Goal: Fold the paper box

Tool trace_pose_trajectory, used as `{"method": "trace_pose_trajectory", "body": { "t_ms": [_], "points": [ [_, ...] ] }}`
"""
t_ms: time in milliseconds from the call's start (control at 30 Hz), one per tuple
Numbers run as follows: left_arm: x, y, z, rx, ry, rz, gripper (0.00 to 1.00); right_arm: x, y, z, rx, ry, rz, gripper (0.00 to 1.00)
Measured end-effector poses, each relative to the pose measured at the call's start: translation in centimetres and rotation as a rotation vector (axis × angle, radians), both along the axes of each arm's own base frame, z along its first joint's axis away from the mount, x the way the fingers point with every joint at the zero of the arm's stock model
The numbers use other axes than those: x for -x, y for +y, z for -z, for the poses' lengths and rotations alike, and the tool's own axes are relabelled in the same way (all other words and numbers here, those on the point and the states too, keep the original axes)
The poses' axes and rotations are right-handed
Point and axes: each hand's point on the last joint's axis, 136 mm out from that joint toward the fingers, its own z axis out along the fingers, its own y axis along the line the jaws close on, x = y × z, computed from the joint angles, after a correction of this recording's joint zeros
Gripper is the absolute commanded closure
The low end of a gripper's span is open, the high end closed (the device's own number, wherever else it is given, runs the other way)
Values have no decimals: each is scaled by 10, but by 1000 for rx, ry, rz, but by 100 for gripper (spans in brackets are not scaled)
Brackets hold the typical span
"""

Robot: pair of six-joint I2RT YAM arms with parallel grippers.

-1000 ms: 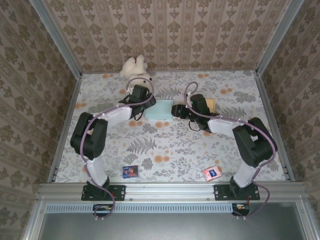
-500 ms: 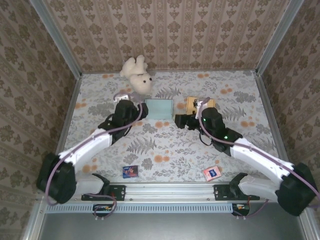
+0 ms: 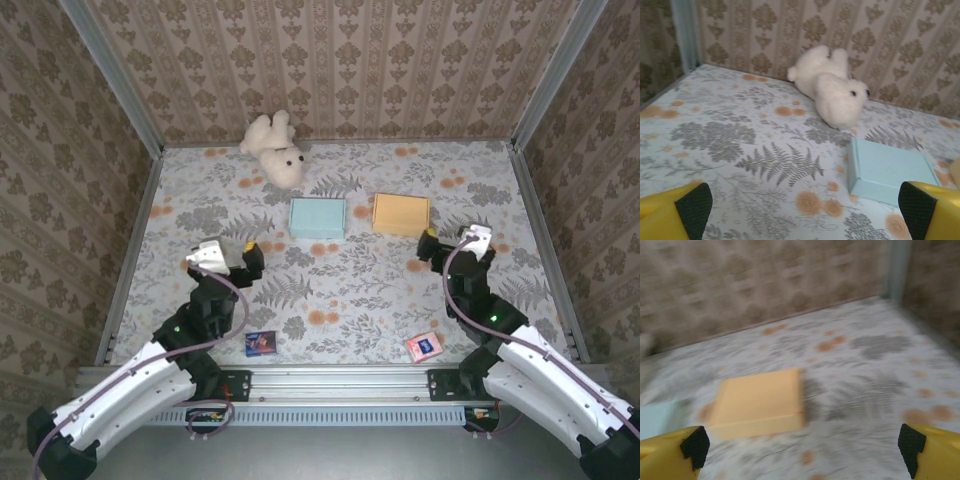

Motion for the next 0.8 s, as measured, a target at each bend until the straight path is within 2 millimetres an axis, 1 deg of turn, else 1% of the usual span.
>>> {"method": "trace_pose_trajectory", "body": {
  "t_ms": [100,167,233,367,400,467,533,667,733,800],
  "points": [
    [9,20,-9,49,-37,-62,0,3,-43,19,89,35,233,0],
    [15,31,-16,100,-75,-95,0,-2,-60,33,136,87,306,0],
    [19,40,-16,137,-103,-120,0,-12,-71,51,155,153,324,0],
    [22,52,1,144,-102,-165,0,-38,-92,99,110,283,313,0],
    [22,55,5,140,-98,-177,0,-43,-95,112,94,323,302,0],
    [22,58,8,138,-94,-193,0,-52,-96,124,69,343,275,0],
    [21,62,7,143,-96,-208,0,-62,-90,122,52,313,233,0],
    [20,67,10,141,-88,-235,0,-81,-85,99,55,198,193,0],
    [19,67,13,141,-81,-239,0,-86,-85,89,63,146,179,0],
    [18,67,14,144,-78,-238,0,-88,-83,87,68,88,160,0]
  ]
}}
